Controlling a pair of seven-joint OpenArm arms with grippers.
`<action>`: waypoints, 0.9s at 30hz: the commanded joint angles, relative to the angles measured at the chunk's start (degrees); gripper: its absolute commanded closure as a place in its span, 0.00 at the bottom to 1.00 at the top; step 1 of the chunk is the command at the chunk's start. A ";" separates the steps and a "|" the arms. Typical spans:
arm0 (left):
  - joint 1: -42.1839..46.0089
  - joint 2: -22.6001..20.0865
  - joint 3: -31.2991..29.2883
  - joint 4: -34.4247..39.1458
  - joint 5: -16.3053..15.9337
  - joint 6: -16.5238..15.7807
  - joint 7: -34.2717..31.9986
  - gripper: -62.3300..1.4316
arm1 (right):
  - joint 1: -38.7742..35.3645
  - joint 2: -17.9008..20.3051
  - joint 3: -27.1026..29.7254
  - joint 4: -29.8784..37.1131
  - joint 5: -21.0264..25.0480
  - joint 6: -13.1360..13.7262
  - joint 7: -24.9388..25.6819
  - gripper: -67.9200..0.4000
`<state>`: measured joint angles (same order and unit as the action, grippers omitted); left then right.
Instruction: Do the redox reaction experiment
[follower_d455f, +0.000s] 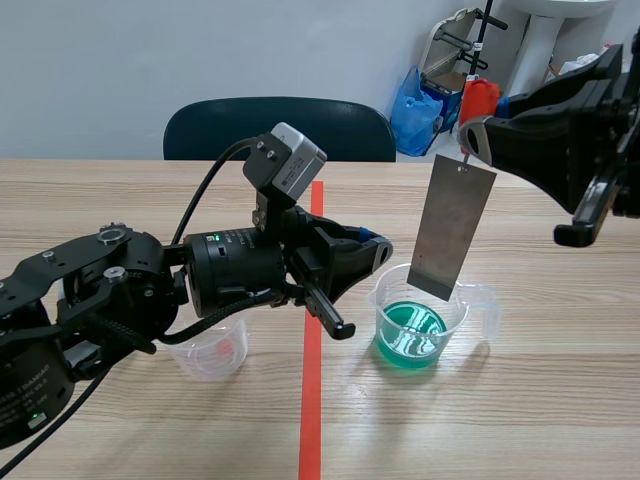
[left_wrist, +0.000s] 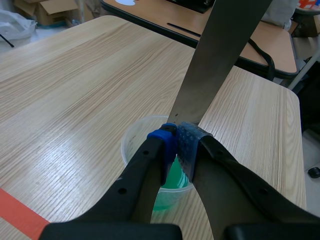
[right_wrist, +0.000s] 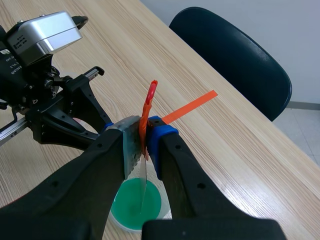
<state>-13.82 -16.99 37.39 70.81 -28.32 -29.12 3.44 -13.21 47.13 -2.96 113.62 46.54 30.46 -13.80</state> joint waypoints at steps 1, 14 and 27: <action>-0.46 0.09 -0.07 0.70 -0.52 -0.11 -0.57 0.93 | 0.83 0.15 0.44 0.37 0.59 -0.37 0.87 0.99; 0.61 -4.98 -2.40 0.81 1.40 -0.15 -4.04 0.93 | 0.83 0.15 0.44 0.37 0.59 -0.39 0.90 0.99; 24.50 -29.31 -25.53 9.81 -0.72 -3.82 -13.97 0.93 | 0.83 0.15 0.44 0.37 0.59 -0.39 0.90 0.99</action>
<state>8.78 -46.06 13.08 79.83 -27.55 -32.32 -9.61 -13.21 47.11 -2.96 113.62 46.57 30.48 -13.80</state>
